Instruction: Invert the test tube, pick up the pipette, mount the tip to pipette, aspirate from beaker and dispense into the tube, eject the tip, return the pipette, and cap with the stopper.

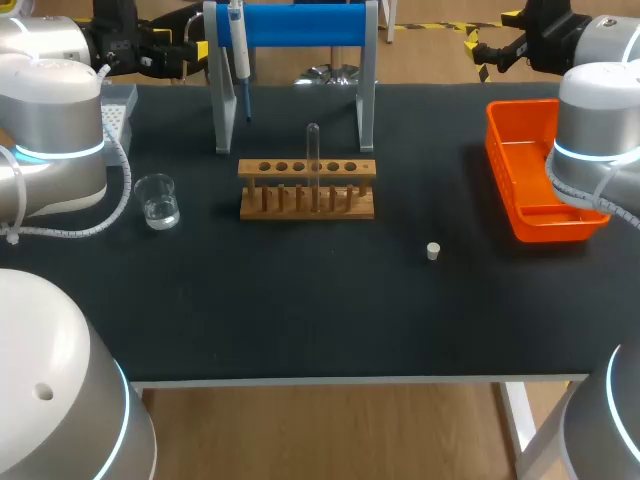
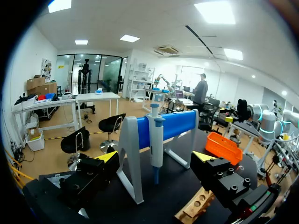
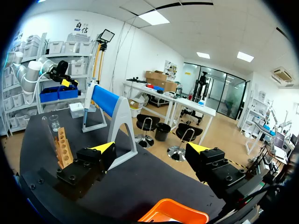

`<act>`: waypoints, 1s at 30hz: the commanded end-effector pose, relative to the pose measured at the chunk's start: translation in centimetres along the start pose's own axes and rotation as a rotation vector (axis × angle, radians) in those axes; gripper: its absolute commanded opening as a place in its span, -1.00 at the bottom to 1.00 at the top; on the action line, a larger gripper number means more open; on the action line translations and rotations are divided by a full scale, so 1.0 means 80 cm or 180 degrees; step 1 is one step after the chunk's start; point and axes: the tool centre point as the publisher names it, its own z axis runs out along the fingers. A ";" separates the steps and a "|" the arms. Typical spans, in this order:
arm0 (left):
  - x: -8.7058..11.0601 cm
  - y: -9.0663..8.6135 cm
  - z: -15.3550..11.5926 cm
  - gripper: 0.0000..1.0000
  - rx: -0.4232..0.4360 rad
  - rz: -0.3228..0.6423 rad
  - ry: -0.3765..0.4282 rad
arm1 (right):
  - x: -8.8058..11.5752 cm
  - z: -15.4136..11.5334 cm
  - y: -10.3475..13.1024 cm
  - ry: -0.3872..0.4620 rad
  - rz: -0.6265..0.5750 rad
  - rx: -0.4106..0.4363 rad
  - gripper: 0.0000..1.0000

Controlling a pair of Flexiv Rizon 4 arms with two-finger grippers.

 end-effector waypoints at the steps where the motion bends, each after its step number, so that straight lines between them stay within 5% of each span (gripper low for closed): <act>1: 0.000 0.001 0.001 1.00 0.0006 0.0002 -0.0007 | 0.000 0.000 0.000 0.0000 -0.0001 0.0004 1.00; 21: 0.000 0.001 0.001 1.00 0.0006 0.0002 -0.0007 | 0.000 0.000 0.000 0.0000 -0.0001 0.0004 1.00; 30: 0.000 0.001 0.001 1.00 0.0006 0.0002 -0.0007 | 0.105 -0.030 -0.005 0.0479 -0.0121 -0.0200 1.00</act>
